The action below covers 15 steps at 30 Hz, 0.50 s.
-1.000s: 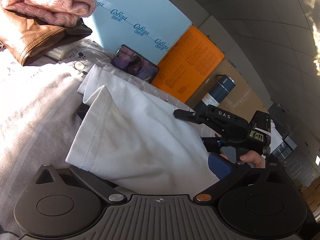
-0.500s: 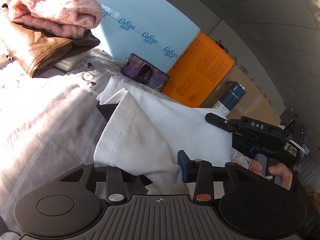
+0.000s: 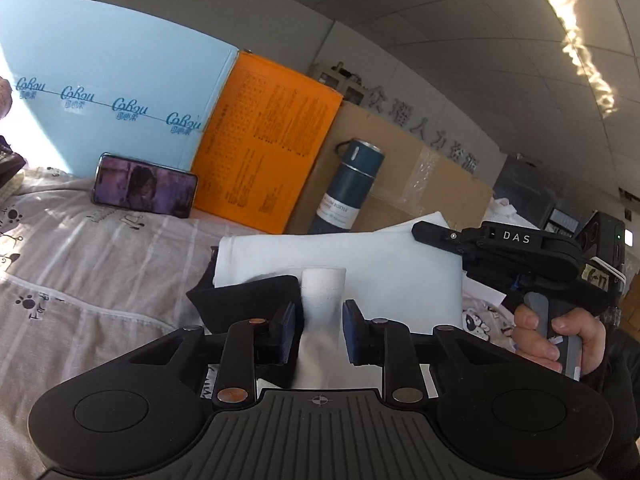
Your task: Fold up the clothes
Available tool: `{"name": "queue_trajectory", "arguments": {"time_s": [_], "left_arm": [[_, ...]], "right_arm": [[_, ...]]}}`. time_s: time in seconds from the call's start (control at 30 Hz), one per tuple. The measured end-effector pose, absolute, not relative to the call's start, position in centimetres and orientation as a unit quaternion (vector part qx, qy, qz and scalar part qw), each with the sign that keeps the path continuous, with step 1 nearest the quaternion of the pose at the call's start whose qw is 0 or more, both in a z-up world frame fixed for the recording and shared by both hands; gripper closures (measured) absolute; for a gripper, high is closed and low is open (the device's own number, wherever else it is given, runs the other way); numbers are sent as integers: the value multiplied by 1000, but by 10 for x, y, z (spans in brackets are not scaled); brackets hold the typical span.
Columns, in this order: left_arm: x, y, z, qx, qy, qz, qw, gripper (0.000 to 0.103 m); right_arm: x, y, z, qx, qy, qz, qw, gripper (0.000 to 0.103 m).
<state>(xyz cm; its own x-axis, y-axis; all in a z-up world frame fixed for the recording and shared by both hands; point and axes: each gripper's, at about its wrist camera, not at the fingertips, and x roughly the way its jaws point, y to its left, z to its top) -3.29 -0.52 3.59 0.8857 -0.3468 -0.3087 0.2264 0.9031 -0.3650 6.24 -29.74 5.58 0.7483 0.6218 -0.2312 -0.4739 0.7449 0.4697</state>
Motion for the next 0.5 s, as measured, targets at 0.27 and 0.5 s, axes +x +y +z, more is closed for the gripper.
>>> {"name": "queue_trajectory", "arguments": {"time_s": [0.27, 0.5], "left_arm": [[-28, 28, 12, -200, 252, -50, 946, 21], [-23, 51, -14, -337, 301, -84, 888, 18]], "right_arm": [[90, -331, 5, 250, 258, 247, 900, 92], [101, -342, -23, 282, 312, 201, 885, 91]]}}
